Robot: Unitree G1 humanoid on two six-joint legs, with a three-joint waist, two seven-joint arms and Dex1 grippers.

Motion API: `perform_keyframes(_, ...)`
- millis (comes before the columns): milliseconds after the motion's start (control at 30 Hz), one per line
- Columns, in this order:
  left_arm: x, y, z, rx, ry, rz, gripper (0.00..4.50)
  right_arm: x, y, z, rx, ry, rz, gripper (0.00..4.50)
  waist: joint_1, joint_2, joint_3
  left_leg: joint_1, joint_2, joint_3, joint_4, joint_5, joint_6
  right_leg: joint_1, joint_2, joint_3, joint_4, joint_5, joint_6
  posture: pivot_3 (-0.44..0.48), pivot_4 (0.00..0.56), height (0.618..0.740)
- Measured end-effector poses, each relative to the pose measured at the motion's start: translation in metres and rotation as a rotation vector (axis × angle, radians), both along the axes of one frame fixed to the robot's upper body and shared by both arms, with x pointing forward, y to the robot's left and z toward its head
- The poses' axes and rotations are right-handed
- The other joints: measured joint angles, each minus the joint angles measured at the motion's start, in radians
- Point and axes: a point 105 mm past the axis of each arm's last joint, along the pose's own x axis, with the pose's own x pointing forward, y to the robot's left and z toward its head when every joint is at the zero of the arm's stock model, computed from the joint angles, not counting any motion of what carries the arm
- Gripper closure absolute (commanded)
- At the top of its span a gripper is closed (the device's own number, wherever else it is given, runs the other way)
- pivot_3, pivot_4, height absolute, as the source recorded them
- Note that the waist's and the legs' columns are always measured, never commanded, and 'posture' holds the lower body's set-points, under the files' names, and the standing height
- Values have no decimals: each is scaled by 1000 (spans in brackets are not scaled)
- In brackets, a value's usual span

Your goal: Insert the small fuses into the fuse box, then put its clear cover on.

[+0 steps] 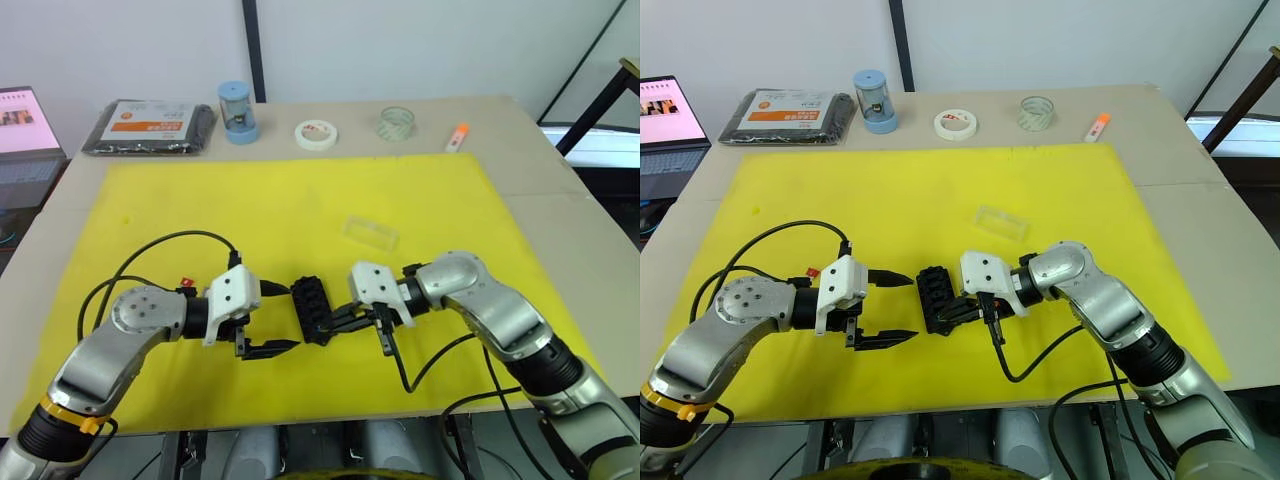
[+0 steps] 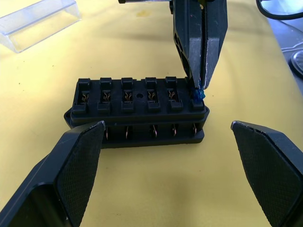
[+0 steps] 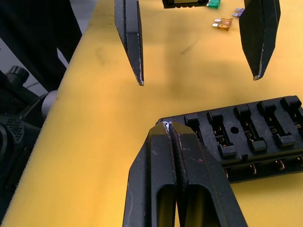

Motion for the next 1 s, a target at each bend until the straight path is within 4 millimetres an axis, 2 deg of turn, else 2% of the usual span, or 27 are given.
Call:
perform_keyframes(467,0,0,0,-1,0,-1,0,2,-2,0,-8,-12,6,4445,0,0,0,1,0,0,0,0,0,1,0,0,0,0,0,0,150,740)
perform_keyframes(567,0,0,0,-2,8,1,0,7,-3,11,13,23,-29,4445,0,0,0,0,0,0,0,0,0,0,0,0,0,0,0,0,150,740)
perform_keyframes(733,0,4,3,-12,34,7,0,7,-1,43,72,21,-24,4445,0,0,0,-1,1,-1,0,0,0,-1,0,0,0,0,0,0,150,740)
perform_keyframes(900,0,21,23,-2,31,39,0,6,-13,56,60,12,-41,4445,0,0,0,-2,0,-1,0,0,0,-2,-1,-1,0,0,0,0,150,740)
perform_keyframes(1000,-3,40,39,19,42,78,0,9,-32,60,9,-23,-71,4445,-1,1,1,-4,0,-1,0,0,0,-3,-1,-1,0,0,0,0,150,740)
